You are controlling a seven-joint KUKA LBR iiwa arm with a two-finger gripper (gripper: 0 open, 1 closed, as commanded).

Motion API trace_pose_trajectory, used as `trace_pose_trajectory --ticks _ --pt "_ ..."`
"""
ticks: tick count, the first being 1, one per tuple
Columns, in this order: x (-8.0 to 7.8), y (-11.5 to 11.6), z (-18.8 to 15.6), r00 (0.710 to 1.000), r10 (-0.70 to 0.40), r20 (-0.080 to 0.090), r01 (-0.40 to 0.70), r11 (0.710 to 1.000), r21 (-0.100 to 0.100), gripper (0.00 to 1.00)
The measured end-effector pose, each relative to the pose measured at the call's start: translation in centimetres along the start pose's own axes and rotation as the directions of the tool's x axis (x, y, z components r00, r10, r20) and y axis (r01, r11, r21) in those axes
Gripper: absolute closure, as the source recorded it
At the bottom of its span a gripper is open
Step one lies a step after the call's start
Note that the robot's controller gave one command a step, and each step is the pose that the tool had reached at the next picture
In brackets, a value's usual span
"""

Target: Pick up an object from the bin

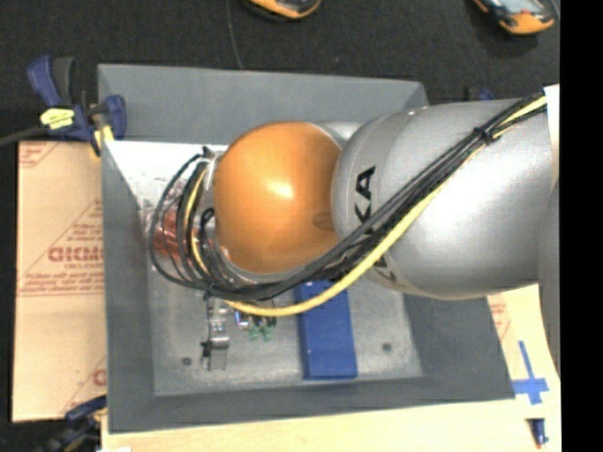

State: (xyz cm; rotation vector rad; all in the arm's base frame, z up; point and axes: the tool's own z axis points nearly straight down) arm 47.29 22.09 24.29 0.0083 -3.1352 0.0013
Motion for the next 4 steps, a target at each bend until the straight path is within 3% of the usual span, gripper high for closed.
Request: trace_pose_trajectory --ticks 1,2,3,4 --pt "-0.2 -0.1 -0.4 1.000 0.006 0.008 -0.006 1.000 -0.002 0.00" --pt "-6.9 -1.5 7.7 0.999 0.044 0.014 -0.044 0.999 -0.005 0.00" --pt "-12.4 -0.3 8.0 0.982 0.186 0.021 -0.186 0.982 -0.013 0.00" --pt "-16.8 -1.6 11.7 0.983 0.183 0.017 -0.183 0.983 -0.008 0.00"
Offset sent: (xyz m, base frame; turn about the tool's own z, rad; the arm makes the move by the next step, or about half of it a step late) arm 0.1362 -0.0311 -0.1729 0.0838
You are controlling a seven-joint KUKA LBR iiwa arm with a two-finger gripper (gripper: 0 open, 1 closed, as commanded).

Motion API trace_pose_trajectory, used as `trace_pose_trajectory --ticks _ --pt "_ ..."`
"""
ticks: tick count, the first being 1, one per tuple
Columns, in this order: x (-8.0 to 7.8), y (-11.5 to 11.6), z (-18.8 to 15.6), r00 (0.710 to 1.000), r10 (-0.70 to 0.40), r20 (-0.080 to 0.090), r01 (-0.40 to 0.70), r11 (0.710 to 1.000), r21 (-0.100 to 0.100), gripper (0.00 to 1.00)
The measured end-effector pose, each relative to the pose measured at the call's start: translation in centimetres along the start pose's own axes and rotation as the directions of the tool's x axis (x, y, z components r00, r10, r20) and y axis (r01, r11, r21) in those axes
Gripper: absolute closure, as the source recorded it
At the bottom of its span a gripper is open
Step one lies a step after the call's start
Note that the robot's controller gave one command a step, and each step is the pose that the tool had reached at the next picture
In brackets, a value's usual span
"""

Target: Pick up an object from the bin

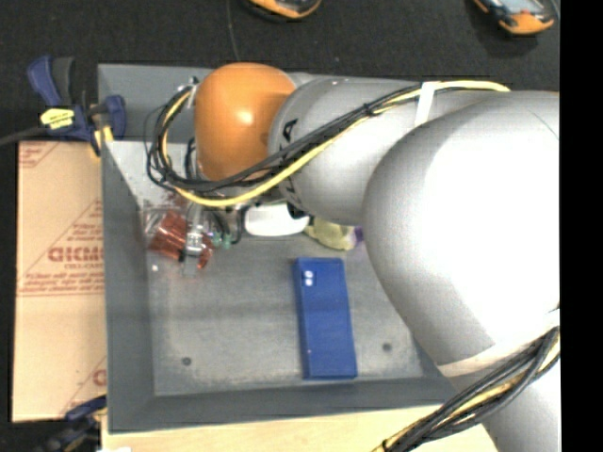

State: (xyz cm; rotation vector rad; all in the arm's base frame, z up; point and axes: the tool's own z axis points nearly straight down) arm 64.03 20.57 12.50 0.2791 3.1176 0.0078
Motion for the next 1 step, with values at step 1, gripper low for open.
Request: trace_pose_trajectory --ticks 1 --pt "2.07 3.05 5.73 0.999 0.037 0.003 -0.037 0.999 -0.007 0.00"
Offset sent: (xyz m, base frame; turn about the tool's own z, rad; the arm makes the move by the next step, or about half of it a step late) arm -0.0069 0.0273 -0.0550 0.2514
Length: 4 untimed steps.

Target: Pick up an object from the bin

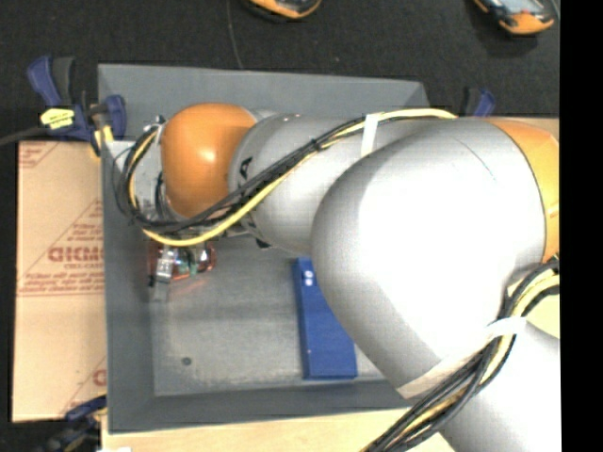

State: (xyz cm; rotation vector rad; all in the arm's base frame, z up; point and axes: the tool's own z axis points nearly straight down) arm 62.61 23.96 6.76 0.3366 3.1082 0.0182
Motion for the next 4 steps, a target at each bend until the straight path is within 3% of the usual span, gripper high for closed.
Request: trace_pose_trajectory --ticks 1,3,4 --pt "-1.0 -0.5 -0.3 0.977 0.212 0.008 -0.212 0.977 -0.001 1.00" --pt "-1.0 -0.5 -0.5 0.977 0.212 0.008 -0.212 0.977 -0.002 1.00" --pt "-0.8 -0.7 -3.2 0.977 0.214 -0.001 -0.214 0.977 0.006 1.00"
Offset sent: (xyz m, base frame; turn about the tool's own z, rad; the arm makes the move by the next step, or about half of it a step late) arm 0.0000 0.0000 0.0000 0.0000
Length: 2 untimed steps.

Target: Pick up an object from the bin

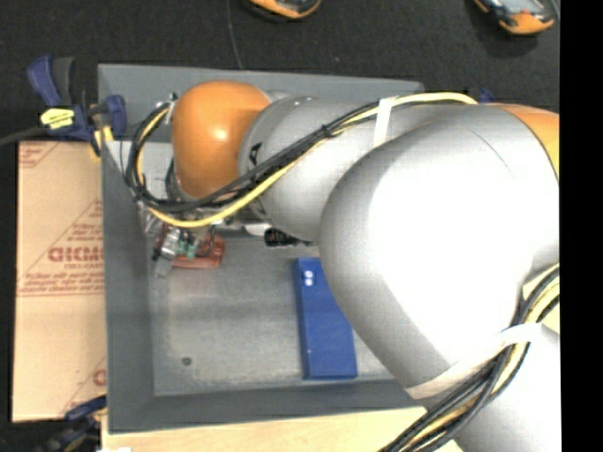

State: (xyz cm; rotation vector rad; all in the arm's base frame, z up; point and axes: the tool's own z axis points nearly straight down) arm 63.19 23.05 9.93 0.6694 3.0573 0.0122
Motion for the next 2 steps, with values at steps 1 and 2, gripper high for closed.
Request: trace_pose_trajectory --ticks 1,2 --pt "-0.2 0.1 -3.9 1.000 0.000 0.004 0.000 1.000 -0.004 1.00" --pt "-0.3 0.2 -7.2 1.000 0.001 0.005 -0.001 1.000 -0.006 1.00"
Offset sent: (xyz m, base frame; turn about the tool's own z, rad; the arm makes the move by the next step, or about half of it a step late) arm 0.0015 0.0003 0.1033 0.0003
